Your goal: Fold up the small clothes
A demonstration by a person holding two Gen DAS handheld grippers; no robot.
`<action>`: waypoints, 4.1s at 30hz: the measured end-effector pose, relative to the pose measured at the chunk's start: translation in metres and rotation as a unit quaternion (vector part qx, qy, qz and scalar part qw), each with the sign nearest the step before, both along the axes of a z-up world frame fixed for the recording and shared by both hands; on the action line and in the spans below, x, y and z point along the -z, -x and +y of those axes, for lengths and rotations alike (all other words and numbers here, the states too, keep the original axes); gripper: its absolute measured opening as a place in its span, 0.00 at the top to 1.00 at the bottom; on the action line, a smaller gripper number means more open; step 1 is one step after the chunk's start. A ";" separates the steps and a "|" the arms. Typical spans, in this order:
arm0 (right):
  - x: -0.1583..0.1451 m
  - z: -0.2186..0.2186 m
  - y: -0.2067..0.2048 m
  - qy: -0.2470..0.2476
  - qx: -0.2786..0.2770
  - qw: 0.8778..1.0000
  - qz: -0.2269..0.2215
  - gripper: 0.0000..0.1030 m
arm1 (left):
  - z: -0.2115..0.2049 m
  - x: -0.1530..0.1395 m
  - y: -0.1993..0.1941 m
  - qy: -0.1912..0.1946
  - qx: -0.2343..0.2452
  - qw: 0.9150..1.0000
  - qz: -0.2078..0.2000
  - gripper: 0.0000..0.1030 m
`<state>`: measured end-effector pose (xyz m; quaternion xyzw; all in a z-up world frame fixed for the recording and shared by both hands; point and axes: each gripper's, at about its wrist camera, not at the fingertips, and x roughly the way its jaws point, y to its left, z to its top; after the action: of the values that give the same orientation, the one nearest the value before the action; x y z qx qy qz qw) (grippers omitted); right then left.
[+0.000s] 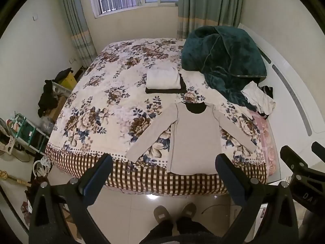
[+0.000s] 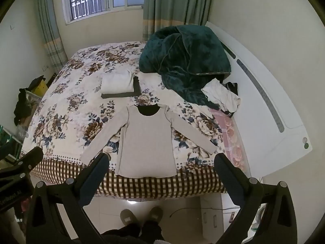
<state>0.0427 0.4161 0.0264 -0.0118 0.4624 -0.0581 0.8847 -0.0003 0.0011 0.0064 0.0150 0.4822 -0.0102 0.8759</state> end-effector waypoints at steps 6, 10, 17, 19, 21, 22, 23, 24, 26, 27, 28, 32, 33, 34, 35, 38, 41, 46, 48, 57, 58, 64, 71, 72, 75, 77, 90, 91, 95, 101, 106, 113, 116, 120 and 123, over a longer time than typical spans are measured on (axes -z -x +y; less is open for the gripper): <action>-0.011 0.003 -0.004 -0.002 0.001 1.000 -0.002 0.00 | -0.003 -0.014 -0.006 -0.003 0.001 1.000 -0.005 0.00; -0.024 0.006 -0.009 -0.004 0.001 1.000 -0.003 0.00 | -0.003 -0.017 -0.008 -0.003 -0.001 1.000 -0.011 0.00; -0.037 -0.002 -0.019 -0.007 -0.004 1.000 -0.007 0.00 | -0.001 -0.018 -0.004 -0.002 -0.003 1.000 -0.021 0.00; -0.037 -0.001 -0.019 -0.006 -0.004 1.000 -0.009 0.00 | 0.000 -0.018 -0.004 0.000 -0.004 1.000 -0.022 0.00; -0.037 -0.002 -0.019 -0.006 -0.004 1.000 -0.009 0.00 | -0.001 -0.018 -0.005 -0.002 -0.003 1.000 -0.022 0.00; -0.036 -0.001 -0.017 -0.006 -0.003 1.000 -0.010 0.00 | -0.001 -0.018 -0.005 -0.002 -0.003 1.000 -0.022 0.00; -0.037 -0.001 -0.017 -0.006 -0.004 1.000 -0.010 0.00 | -0.001 -0.018 -0.005 -0.002 -0.003 1.000 -0.022 0.00; -0.037 -0.001 -0.018 -0.005 -0.004 1.000 -0.010 0.00 | -0.001 -0.018 -0.005 -0.002 -0.003 1.000 -0.022 0.00; -0.036 -0.001 -0.017 -0.006 -0.004 1.000 -0.012 0.00 | -0.001 -0.018 -0.005 -0.002 -0.003 1.000 -0.022 0.00; -0.036 0.000 -0.016 -0.005 -0.004 1.000 -0.012 0.00 | -0.001 -0.018 -0.005 -0.002 -0.003 1.000 -0.023 0.00; -0.035 0.000 -0.015 -0.005 -0.004 1.000 -0.012 0.00 | -0.001 -0.018 -0.006 -0.002 -0.003 1.000 -0.022 0.00; -0.035 0.002 -0.014 -0.005 -0.004 1.000 -0.013 0.00 | 0.000 -0.019 -0.007 -0.002 -0.005 1.000 -0.023 0.00; -0.036 0.001 -0.015 -0.006 -0.004 1.000 -0.013 0.00 | 0.000 -0.019 -0.009 -0.002 -0.006 1.000 -0.023 0.00; -0.036 0.002 -0.016 -0.005 -0.005 1.000 -0.013 0.00 | 0.000 -0.019 -0.008 -0.002 -0.006 1.000 -0.024 0.00; -0.037 0.002 -0.017 -0.005 -0.006 1.000 -0.013 0.00 | 0.001 -0.019 -0.010 -0.001 -0.007 1.000 -0.024 0.00; -0.039 0.004 -0.020 -0.005 -0.006 1.000 -0.013 0.00 | 0.003 -0.020 -0.012 0.000 -0.008 1.000 -0.025 0.00; -0.042 0.005 -0.021 -0.005 -0.005 1.000 -0.013 0.00 | 0.004 -0.020 -0.013 0.000 -0.008 1.000 -0.025 0.00; -0.041 0.007 -0.019 -0.004 -0.006 1.000 -0.015 0.00 | 0.004 -0.020 -0.012 0.000 -0.007 1.000 -0.025 0.00; -0.041 0.007 -0.020 -0.004 -0.006 1.000 -0.014 0.00 | 0.004 -0.020 -0.011 0.000 -0.007 1.000 -0.025 0.00; -0.047 0.013 -0.030 -0.005 -0.007 1.000 -0.015 0.00 | 0.005 -0.020 -0.012 0.000 -0.007 1.000 -0.025 0.00; -0.046 0.013 -0.028 -0.005 -0.006 1.000 -0.015 0.00 | 0.005 -0.020 -0.012 0.001 -0.007 1.000 -0.025 0.00; -0.045 0.013 -0.025 -0.004 -0.006 1.000 -0.016 0.00 | 0.005 -0.020 -0.011 0.000 -0.007 1.000 -0.027 0.00; -0.046 0.014 -0.025 -0.004 -0.006 1.000 -0.016 0.00 | 0.005 -0.020 -0.012 0.001 -0.006 1.000 -0.027 0.00; -0.046 0.014 -0.026 -0.004 -0.006 1.000 -0.016 0.00 | 0.005 -0.020 -0.015 0.002 -0.006 1.000 -0.026 0.00; -0.047 0.017 -0.028 -0.005 -0.005 1.000 -0.015 0.00 | 0.004 -0.020 -0.020 0.002 -0.003 1.000 -0.023 0.00; -0.051 0.021 -0.036 -0.006 -0.002 1.000 -0.012 0.00 | 0.002 -0.023 -0.032 0.003 0.000 1.000 -0.019 0.00; 0.084 -0.066 -0.100 -0.060 0.142 0.986 0.062 0.00 | -0.021 0.094 -0.129 -0.033 0.006 0.999 -0.004 0.00; 0.107 -0.085 -0.105 -0.069 0.164 0.981 0.071 0.00 | -0.026 0.109 -0.140 -0.037 0.007 0.999 0.004 0.00; 0.214 -0.173 -0.128 -0.104 0.261 0.953 0.110 0.00 | -0.054 0.175 -0.184 -0.057 0.012 0.998 0.038 0.00; 0.379 -0.302 -0.155 -0.198 0.390 0.885 0.162 0.00 | -0.095 0.284 -0.252 -0.089 -0.005 0.990 0.107 0.00; 0.491 -0.378 -0.162 -0.286 0.480 0.816 0.148 0.01 | -0.116 0.363 -0.288 -0.096 -0.013 0.981 0.167 0.00; 0.624 -0.426 -0.192 -0.359 0.544 0.751 0.109 0.27 | -0.132 0.462 -0.326 -0.112 -0.024 0.970 0.216 0.00; 0.646 -0.436 -0.200 -0.358 0.583 0.727 0.056 0.32 | -0.131 0.488 -0.345 -0.113 -0.033 0.968 0.220 0.00; 0.639 -0.436 -0.220 -0.291 0.608 0.739 0.020 0.95 | -0.130 0.499 -0.366 -0.108 -0.044 0.970 0.213 0.00; 0.622 -0.432 -0.248 -0.254 0.582 0.773 0.020 0.95 | -0.124 0.490 -0.375 -0.098 -0.051 0.975 0.193 0.00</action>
<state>0.2910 -0.0158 -0.5957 0.4832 0.3964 -0.4419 0.6435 0.3746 -0.1225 -0.4841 0.0739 0.6411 0.0786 0.7599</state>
